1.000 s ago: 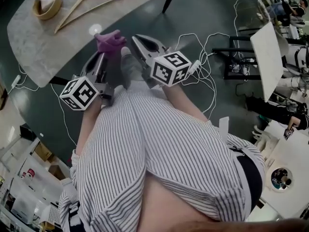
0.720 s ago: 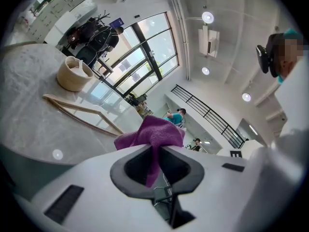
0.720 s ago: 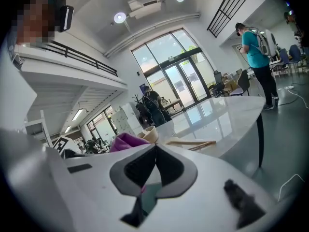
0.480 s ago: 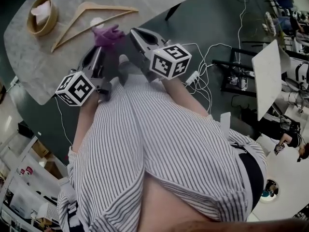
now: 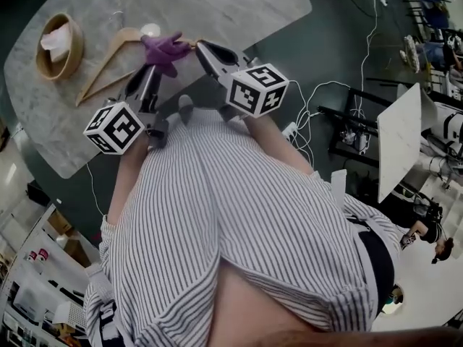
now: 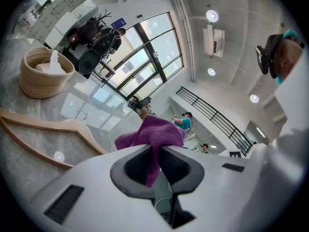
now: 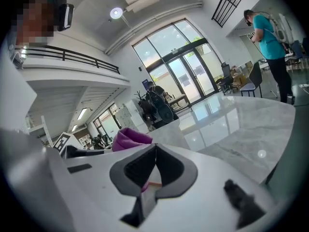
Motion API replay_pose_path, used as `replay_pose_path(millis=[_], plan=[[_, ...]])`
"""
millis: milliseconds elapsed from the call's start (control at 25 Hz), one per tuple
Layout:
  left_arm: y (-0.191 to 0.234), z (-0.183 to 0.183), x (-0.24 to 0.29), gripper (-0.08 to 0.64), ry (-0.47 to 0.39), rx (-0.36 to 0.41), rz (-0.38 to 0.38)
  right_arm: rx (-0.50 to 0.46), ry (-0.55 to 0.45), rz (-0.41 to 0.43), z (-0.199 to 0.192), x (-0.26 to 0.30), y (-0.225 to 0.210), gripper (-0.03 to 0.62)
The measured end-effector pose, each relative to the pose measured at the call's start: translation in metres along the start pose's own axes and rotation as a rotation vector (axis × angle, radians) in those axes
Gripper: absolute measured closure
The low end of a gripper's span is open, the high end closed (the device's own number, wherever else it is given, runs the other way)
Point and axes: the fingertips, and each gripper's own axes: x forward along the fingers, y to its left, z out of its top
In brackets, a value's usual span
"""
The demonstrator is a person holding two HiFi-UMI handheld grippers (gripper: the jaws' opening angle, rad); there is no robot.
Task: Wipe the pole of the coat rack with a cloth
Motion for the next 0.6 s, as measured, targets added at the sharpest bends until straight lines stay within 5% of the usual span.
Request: replay_pose_path(millis=[600], plan=[[0.012,-0.006,0.029,0.509,0.110,-0.036,0.001,0.076,0.027,-0.065,-0.003,0.014,-0.032,0.577]])
